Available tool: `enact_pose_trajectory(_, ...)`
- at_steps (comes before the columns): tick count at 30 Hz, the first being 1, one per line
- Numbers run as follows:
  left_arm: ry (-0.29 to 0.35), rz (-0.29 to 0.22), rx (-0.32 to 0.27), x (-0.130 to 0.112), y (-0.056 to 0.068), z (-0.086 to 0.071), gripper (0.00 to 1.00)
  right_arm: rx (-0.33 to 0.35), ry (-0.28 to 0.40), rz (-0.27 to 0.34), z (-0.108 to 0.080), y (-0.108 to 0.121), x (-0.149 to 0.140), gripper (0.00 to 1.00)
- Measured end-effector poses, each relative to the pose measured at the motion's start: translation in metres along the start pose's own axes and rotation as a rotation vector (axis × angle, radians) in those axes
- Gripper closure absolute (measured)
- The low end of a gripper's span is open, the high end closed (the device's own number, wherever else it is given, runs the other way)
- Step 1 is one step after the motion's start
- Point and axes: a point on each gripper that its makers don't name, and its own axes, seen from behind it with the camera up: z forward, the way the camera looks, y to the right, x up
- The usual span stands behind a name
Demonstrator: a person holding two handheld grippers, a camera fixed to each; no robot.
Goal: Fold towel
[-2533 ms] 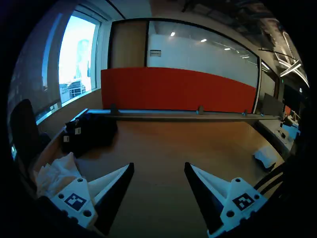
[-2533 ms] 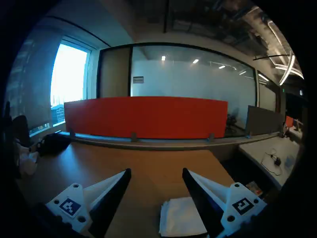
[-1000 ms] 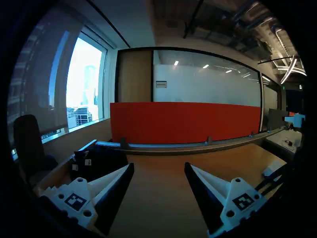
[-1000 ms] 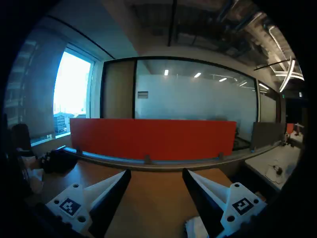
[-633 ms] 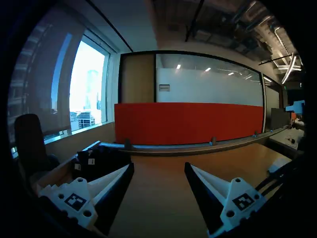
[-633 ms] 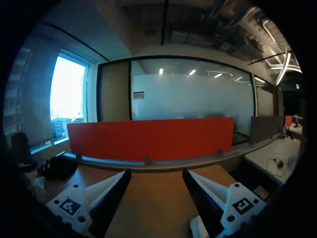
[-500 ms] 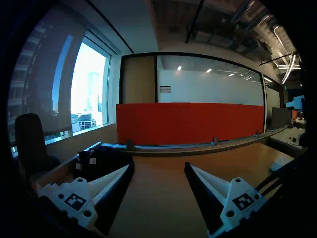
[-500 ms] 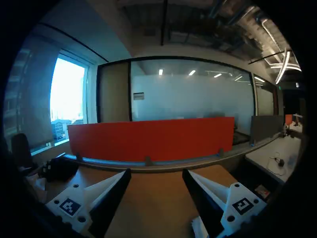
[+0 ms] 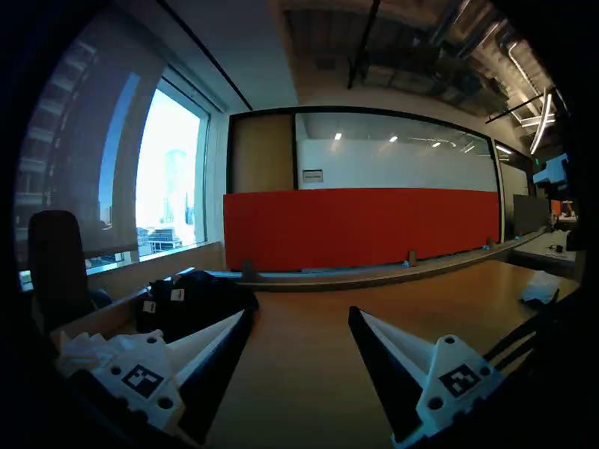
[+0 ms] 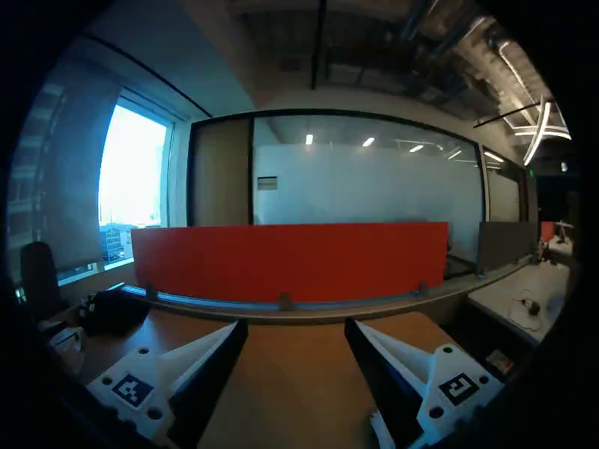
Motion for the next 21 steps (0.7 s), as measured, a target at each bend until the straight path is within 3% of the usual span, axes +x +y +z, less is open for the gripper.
enact_pose_trajectory(11,0.002,-0.038,0.010,-0.042,-0.009,-0.002,0.06,0.031,-0.017,-0.010,0.003,-0.021,-0.034,0.00)
enact_pose_trajectory(21,0.021,-0.050,0.020,-0.053,-0.014,-0.002,0.06,0.045,-0.013,-0.022,0.002,-0.030,-0.037,0.00)
